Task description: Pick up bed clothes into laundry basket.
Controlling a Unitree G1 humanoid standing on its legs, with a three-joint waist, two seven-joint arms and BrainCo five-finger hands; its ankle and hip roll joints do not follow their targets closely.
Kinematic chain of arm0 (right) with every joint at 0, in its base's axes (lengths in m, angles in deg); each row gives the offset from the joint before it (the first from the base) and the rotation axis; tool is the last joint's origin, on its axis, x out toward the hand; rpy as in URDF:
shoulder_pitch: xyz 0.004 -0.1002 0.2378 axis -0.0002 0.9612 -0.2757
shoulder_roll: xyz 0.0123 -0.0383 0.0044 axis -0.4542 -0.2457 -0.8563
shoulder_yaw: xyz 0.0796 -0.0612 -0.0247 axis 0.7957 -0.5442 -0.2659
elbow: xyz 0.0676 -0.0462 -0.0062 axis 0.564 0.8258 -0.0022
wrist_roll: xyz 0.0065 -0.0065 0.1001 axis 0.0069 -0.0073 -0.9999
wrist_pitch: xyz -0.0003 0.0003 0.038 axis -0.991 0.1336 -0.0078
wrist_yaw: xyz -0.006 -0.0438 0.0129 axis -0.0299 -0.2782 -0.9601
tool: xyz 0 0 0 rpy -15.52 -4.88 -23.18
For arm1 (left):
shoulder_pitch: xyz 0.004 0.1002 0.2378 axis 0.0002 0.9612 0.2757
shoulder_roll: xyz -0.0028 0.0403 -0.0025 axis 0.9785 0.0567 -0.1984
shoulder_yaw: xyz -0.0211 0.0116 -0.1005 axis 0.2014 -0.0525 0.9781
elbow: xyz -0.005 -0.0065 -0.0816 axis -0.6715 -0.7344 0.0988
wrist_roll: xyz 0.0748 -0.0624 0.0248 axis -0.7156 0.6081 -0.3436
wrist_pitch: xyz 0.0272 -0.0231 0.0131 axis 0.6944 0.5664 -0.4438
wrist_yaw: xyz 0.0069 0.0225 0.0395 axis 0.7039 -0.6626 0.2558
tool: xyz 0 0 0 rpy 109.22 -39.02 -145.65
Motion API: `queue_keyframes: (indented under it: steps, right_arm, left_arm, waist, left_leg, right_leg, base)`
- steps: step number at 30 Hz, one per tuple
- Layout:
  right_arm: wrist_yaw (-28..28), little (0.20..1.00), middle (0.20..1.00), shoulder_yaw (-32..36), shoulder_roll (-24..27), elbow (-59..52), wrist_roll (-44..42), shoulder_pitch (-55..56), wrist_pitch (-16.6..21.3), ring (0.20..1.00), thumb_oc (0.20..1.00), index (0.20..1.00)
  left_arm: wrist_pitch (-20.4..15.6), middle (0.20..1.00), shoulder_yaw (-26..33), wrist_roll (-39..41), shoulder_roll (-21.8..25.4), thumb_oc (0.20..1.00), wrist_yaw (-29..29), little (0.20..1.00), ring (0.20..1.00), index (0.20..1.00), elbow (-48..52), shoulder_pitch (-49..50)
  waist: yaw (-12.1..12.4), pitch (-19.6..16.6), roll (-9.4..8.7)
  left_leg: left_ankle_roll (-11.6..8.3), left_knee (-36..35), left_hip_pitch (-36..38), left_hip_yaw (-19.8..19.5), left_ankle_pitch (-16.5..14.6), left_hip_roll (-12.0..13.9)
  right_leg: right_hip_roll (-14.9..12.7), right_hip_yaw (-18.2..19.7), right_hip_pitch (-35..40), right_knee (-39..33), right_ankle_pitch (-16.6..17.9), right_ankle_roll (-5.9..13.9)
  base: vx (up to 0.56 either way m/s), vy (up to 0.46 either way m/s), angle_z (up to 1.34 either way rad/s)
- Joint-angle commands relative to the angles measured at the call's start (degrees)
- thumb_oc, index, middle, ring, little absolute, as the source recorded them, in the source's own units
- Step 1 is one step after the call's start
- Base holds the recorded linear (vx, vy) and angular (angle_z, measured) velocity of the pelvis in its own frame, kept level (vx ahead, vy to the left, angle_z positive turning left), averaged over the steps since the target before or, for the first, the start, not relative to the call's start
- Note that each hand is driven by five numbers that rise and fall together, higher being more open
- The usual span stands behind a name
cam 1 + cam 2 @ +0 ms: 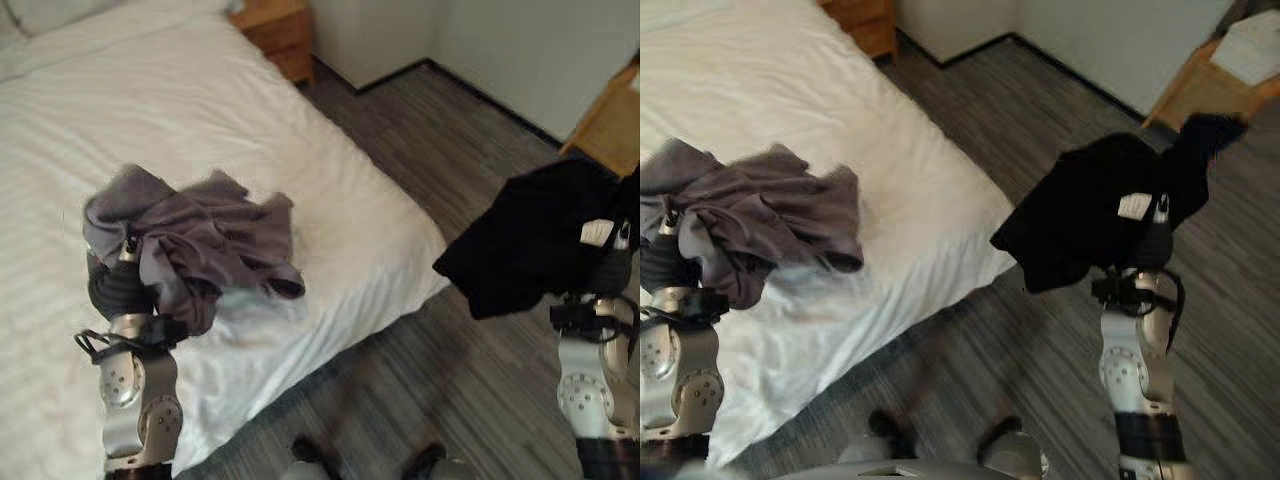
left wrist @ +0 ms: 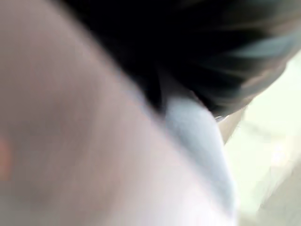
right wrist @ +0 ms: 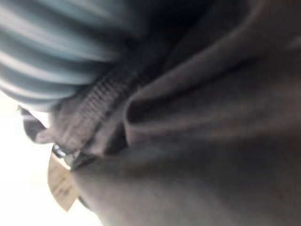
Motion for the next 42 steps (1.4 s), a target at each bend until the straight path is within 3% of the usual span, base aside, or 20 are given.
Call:
queue_keyframes:
  steps: [1, 2, 3, 4, 5, 7, 10, 17, 24, 26, 27, 29, 30, 31, 33, 34, 36, 39, 41, 42]
  right_arm:
    - [-1.98, 0.2, 0.2, 2.91, 2.74, -5.05, -2.37, -6.31, 4.71, 0.2, 0.2, 0.2]
    - [-2.13, 0.2, 0.2, 1.37, 3.27, -4.13, -2.32, -7.28, 4.6, 0.2, 0.2, 0.2]
    - [-2.53, 0.2, 0.2, -0.75, 2.94, -3.52, -3.08, -9.39, 4.84, 0.2, 0.2, 0.2]
    - [-2.58, 0.2, 0.2, -0.75, 3.03, -3.39, -3.13, -9.51, 4.89, 0.2, 0.2, 0.2]
    - [-2.8, 0.2, 0.2, -2.92, 2.22, -2.05, -3.07, -11.0, 4.54, 0.2, 0.2, 0.2]
    - [-2.94, 0.2, 0.2, -3.52, 1.33, -1.85, -2.32, -11.35, 3.63, 0.2, 0.2, 0.2]
    - [-3.17, 0.2, 0.2, -4.11, 0.62, -1.71, -1.44, -11.37, 2.99, 0.2, 0.2, 0.2]
    - [-3.95, 0.2, 0.2, -2.13, -2.76, -3.64, 0.49, -6.35, 1.46, 0.2, 0.2, 0.2]
    - [-2.89, 0.2, 0.2, 0.37, -3.62, -3.54, 1.54, -6.21, 2.1, 0.2, 0.2, 0.2]
    - [-2.49, 0.2, 0.2, 0.29, -3.51, -4.01, 2.1, -6.58, 2.2, 0.2, 0.2, 0.2]
    - [-2.75, 0.2, 0.2, -1.08, -3.76, -5.3, 2.57, -7.0, 1.83, 0.2, 0.2, 0.2]
    - [-2.66, 0.2, 0.2, -2.99, -3.85, -5.47, 3.03, -7.43, 1.57, 0.2, 0.2, 0.2]
    - [-2.64, 0.2, 0.2, -3.02, -3.83, -5.49, 3.05, -7.44, 1.56, 0.2, 0.2, 0.2]
    - [-2.75, 0.2, 0.2, -3.34, -3.79, -5.11, 3.09, -7.52, 1.26, 0.2, 0.2, 0.2]
    - [-2.63, 0.2, 0.2, -3.91, -3.44, -4.73, 2.4, -7.75, 1.03, 0.2, 0.2, 0.2]
    - [-1.92, 0.2, 0.2, -4.56, -2.98, -3.88, 2.42, -8.58, 1.51, 0.2, 0.2, 0.2]
    - [-1.24, 0.2, 0.2, -5.24, -3.93, -4.53, 3.1, -8.34, 1.44, 0.2, 0.2, 0.2]
    - [-1.82, 0.2, 0.2, -4.76, -4.36, -5.25, 3.02, -7.55, 1.58, 0.2, 0.2, 0.2]
    - [-2.09, 0.2, 0.2, -4.46, -3.96, -4.79, 2.77, -7.61, 1.57, 0.2, 0.2, 0.2]
    - [-1.78, 0.2, 0.2, -4.6, -2.86, -4.64, 2.37, -8.09, 2.04, 0.2, 0.2, 0.2]
  left_arm:
    - [-5.23, 0.2, -0.07, 2.28, 2.77, 0.2, 0.74, 0.2, 0.2, 0.2, 4.52, -3.7]
    - [-5.23, 0.2, -0.73, 2.53, 1.76, 0.2, 0.84, 0.2, 0.2, 0.2, 3.97, -3.68]
    - [-5.05, 0.2, -1.55, 2.76, -0.42, 0.2, 1.45, 0.2, 0.2, 0.2, 3.3, -3.17]
    - [-5.06, 0.2, -1.53, 2.77, -0.5, 0.2, 1.5, 0.2, 0.2, 0.2, 3.29, -3.21]
    - [-4.83, 0.2, -1.98, 2.31, -1.28, 0.2, 1.65, 0.2, 0.2, 0.2, 3.21, -3.29]
    - [-4.12, 0.2, -2.03, 0.58, -1.1, 0.2, 1.98, 0.2, 0.2, 0.2, 3.1, -3.6]
    - [-4.02, 0.2, -2.03, -0.22, -0.94, 0.2, 2.36, 0.2, 0.2, 0.2, 2.55, -3.71]
    - [-3.27, 0.2, -1.39, -0.5, -0.94, 0.2, 2.74, 0.2, 0.2, 0.2, 1.23, -2.58]
    - [-3.06, 0.2, 0.44, -0.89, -1.46, 0.2, 1.97, 0.2, 0.2, 0.2, 1.18, -0.58]
    - [-3.1, 0.2, -0.02, -0.77, -0.85, 0.2, 1.52, 0.2, 0.2, 0.2, 0.82, -1.64]
    - [-3.22, 0.2, -0.86, -1.24, 0.43, 0.2, 0.94, 0.2, 0.2, 0.2, -0.13, -2.79]
    - [-3.34, 0.2, -1.66, -1.32, 0.63, 0.2, 0.44, 0.2, 0.2, 0.2, -0.22, -2.83]
    - [-3.34, 0.2, -1.63, -1.32, 0.6, 0.2, 0.44, 0.2, 0.2, 0.2, -0.22, -2.81]
    - [-3.3, 0.2, -1.68, -1.12, 0.7, 0.2, 0.68, 0.2, 0.2, 0.2, -0.12, -2.6]
    - [-3.03, 0.2, -2.34, -0.71, 0.66, 0.2, 1.68, 0.2, 0.2, 0.2, 0.34, -2.42]
    - [-3.01, 0.2, -3.3, -0.72, 1.19, 0.2, 1.74, 0.2, 0.2, 0.2, -0.46, -3.55]
    - [-3.08, 0.2, -4.57, -0.96, 1.82, 0.2, 1.52, 0.2, 0.2, 0.2, -2.43, -5.91]
    - [-3.29, 0.2, -3.97, -1.58, 1.26, 0.2, 1.89, 0.2, 0.2, 0.2, -2.73, -6.23]
    - [-3.2, 0.2, -3.75, -1.73, 0.95, 0.2, 1.89, 0.2, 0.2, 0.2, -2.72, -6.03]
    - [-3.47, 0.2, -4.23, -0.81, 0.55, 0.2, 2.0, 0.2, 0.2, 0.2, -3.31, -5.78]
  waist:
    - [0.08, -1.16, 1.63]
    - [1.54, -0.35, 1.5]
    - [4.13, 0.67, 1.02]
    - [4.01, 0.68, 1.03]
    - [5.15, 0.9, 0.56]
    - [5.5, 0.46, 1.05]
    - [5.65, 0.84, 1.78]
    - [3.01, -0.04, 2.23]
    - [3.15, -1.3, 2.23]
    - [2.84, -0.74, 2.68]
    - [2.16, 1.91, 3.55]
    - [1.65, 3.56, 5.01]
    - [1.61, 3.62, 4.96]
    - [1.44, 3.5, 5.1]
    - [1.0, 3.18, 5.09]
    - [0.9, 3.19, 5.14]
    - [0.0, 2.78, 4.68]
    - [-0.29, 1.93, 3.72]
    - [-0.7, 1.4, 4.05]
    - [-1.37, 1.55, 4.56]
  left_leg:
    - [-12.04, -0.45, -2.27, -1.15, 2.44, 3.83]
    - [-11.95, 2.28, -3.8, -8.67, 1.55, 2.2]
    - [-10.42, 1.92, -6.38, -22.93, -3.88, -3.55]
    - [-10.18, 2.12, -6.52, -23.04, -4.23, -3.72]
    - [-7.62, 1.89, -7.83, -31.46, -7.7, -9.96]
    - [-6.5, 0.19, -8.3, -36.99, -8.41, -13.11]
    - [-6.28, -0.19, -12.13, -43.12, -5.91, -16.0]
    - [-4.21, -4.13, -7.28, -41.04, -6.82, -17.09]
    - [-2.98, -5.22, -5.06, -40.24, -8.01, -18.11]
    - [-2.27, -4.2, -5.18, -40.44, -8.82, -18.43]
    - [0.18, -2.12, -3.74, -39.57, -11.06, -19.11]
    - [0.65, -2.21, -1.54, -38.02, -12.06, -18.66]
    - [0.68, -2.29, -1.45, -38.01, -12.07, -18.78]
    - [0.65, -3.02, -0.06, -37.27, -12.52, -18.9]
    - [-0.47, -4.97, 1.74, -36.63, -13.2, -19.07]
    - [-1.96, -5.47, 2.0, -36.73, -13.96, -18.7]
    - [-4.05, -5.27, 4.08, -37.16, -16.05, -17.7]
    - [-5.66, -2.35, 6.83, -36.89, -19.2, -16.33]
    - [-6.4, -0.33, 7.05, -37.04, -18.97, -15.13]
    - [-8.45, 10.2, 4.9, -38.34, -12.82, -11.64]
  right_leg:
    - [-2.09, 3.72, 6.83, -2.48, -2.59, 9.17]
    - [-1.24, 5.66, 6.81, -3.64, -3.37, 8.79]
    - [-0.06, 10.74, 6.12, -5.44, -3.0, 8.69]
    - [-0.23, 10.66, 6.17, -5.53, -2.88, 8.84]
    - [1.15, 14.99, 5.26, -7.09, -1.68, 8.31]
    - [3.08, 18.72, 5.2, -7.88, -1.83, 8.05]
    - [4.57, 21.79, 4.74, -7.29, -2.35, 7.28]
    - [4.89, 23.59, 5.07, -7.24, -2.05, 7.69]
    - [4.57, 24.09, 6.0, -6.73, -2.96, 8.1]
    - [3.95, 24.35, 4.43, -1.37, -4.64, 7.99]
    - [0.55, 24.33, -4.14, 17.81, -0.49, 10.81]
    - [-2.68, 21.47, -7.99, 23.08, 2.32, 12.03]
    - [-2.83, 21.57, -8.1, 23.39, 2.18, 12.08]
    - [-4.66, 19.45, -9.0, 21.81, 2.28, 11.87]
    - [-5.51, 17.68, -9.05, 11.62, 2.43, 11.53]
    - [-5.98, 18.36, -8.73, 1.51, 4.78, 12.08]
    - [-8.97, 20.0, -9.39, -5.3, 8.29, 13.72]
    - [-9.63, 16.99, -7.54, -4.2, 9.86, 14.09]
    - [-8.79, 16.56, -7.4, -3.11, 8.24, 13.46]
    - [-5.39, 17.06, -6.18, -1.3, 5.31, 10.85]
  base:
    - [-0.01, -0.291, -1.35]
    - [0.04, -0.238, -1.05]
    - [0.04, -0.22, -0.82]
    - [0.09, -0.231, -1.6]
    - [0.08, -0.113, -1.76]
    - [0.12, -0.089, -1.67]
    - [0.06, -0.012, -1.39]
    - [0.03, 0.052, -0.22]
    - [0.07, 0.048, -0.04]
    - [0.02, 0.126, -0.01]
    - [0.0, 0.219, -0.03]
    - [0.05, 0.147, -0.15]
    - [0.12, 0.034, -0.4]
    - [0.18, -0.022, -0.43]
    - [0.31, -0.161, -0.24]
    - [0.33, -0.263, -0.05]
    - [0.54, -0.339, 0.28]
    - [0.55, -0.273, 0.2]
    - [0.36, -0.203, 0.08]
    - [0.38, -0.316, 0.16]
